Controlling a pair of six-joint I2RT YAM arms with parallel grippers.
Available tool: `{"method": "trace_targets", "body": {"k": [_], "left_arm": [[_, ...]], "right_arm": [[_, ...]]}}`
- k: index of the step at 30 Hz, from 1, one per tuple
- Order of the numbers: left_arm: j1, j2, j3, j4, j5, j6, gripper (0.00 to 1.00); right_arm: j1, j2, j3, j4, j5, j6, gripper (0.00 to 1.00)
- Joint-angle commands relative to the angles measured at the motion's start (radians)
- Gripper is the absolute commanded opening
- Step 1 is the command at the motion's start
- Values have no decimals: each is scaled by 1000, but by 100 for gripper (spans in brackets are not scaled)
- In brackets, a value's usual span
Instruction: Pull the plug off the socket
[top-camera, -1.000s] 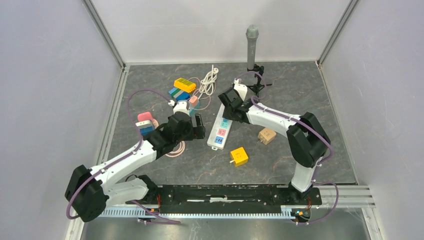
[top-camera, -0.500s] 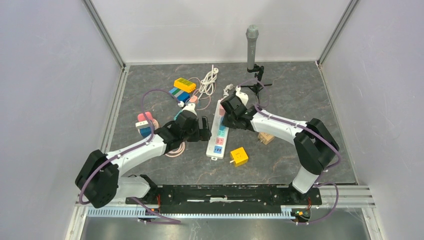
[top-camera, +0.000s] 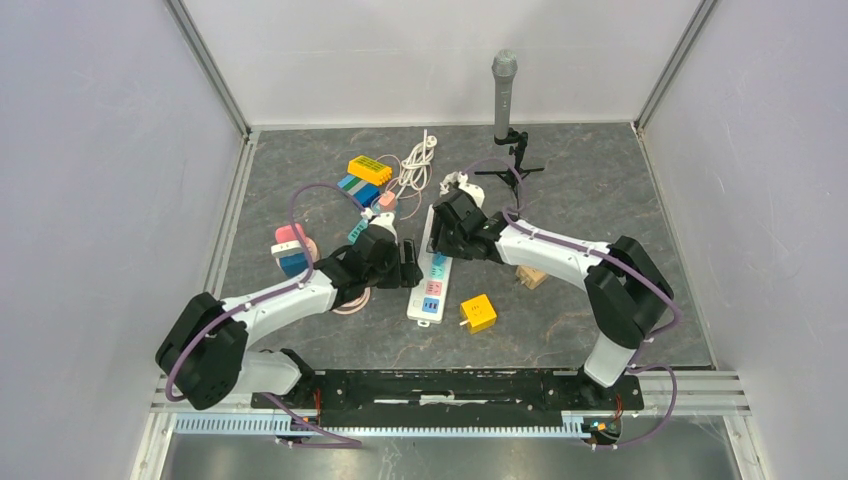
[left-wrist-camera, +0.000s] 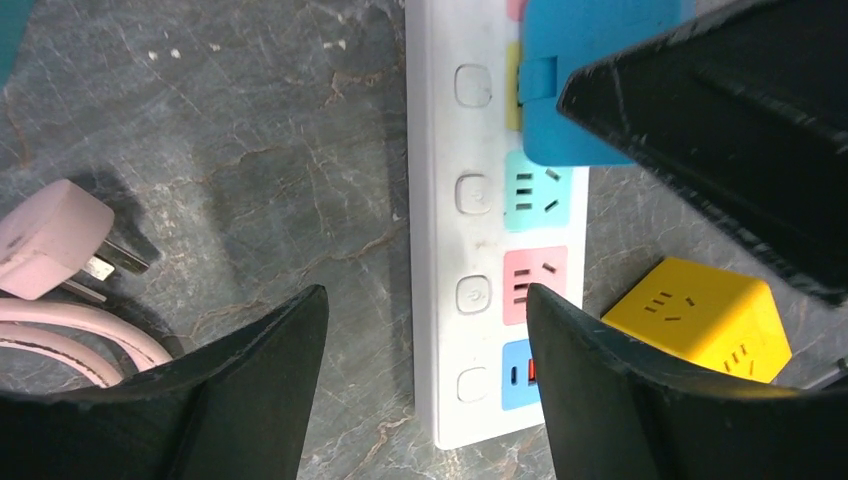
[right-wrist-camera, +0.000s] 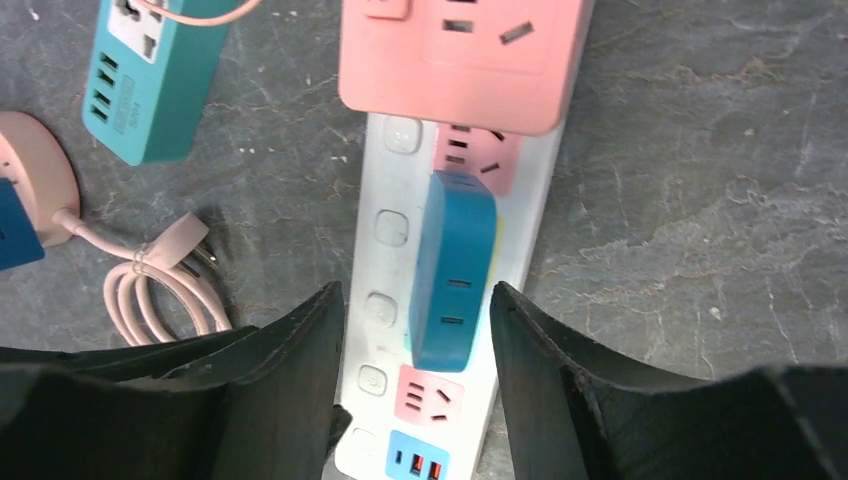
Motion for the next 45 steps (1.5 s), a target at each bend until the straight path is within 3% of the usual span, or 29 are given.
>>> {"method": "trace_targets", "body": {"k": [1, 7, 14, 17, 27, 34, 39, 45], "left_arm": [[3, -7, -37, 72, 23, 41, 75], [3, 22, -33, 93, 68, 38, 63], [3, 94, 16, 120, 133, 39, 60], [3, 138, 39, 79, 118, 37, 47], [2, 196, 67, -23, 107, 42, 43], [3, 249, 67, -87, 90, 29, 40], [1, 268, 71, -85, 97, 34, 34], [3, 267, 77, -94, 89, 37, 32]], "right_arm": [[0, 19, 49, 30, -18, -34, 57], [0, 20, 32, 9, 11, -17, 40], [-1, 4, -19, 40, -12, -3, 29], [0, -5, -21, 59, -38, -31, 22], [-2, -20, 11, 58, -92, -50, 0], [-15, -33, 35, 74, -157, -20, 0], [-31, -84, -50, 203, -219, 36, 0], [-49, -119, -85, 230, -221, 84, 0]]}}
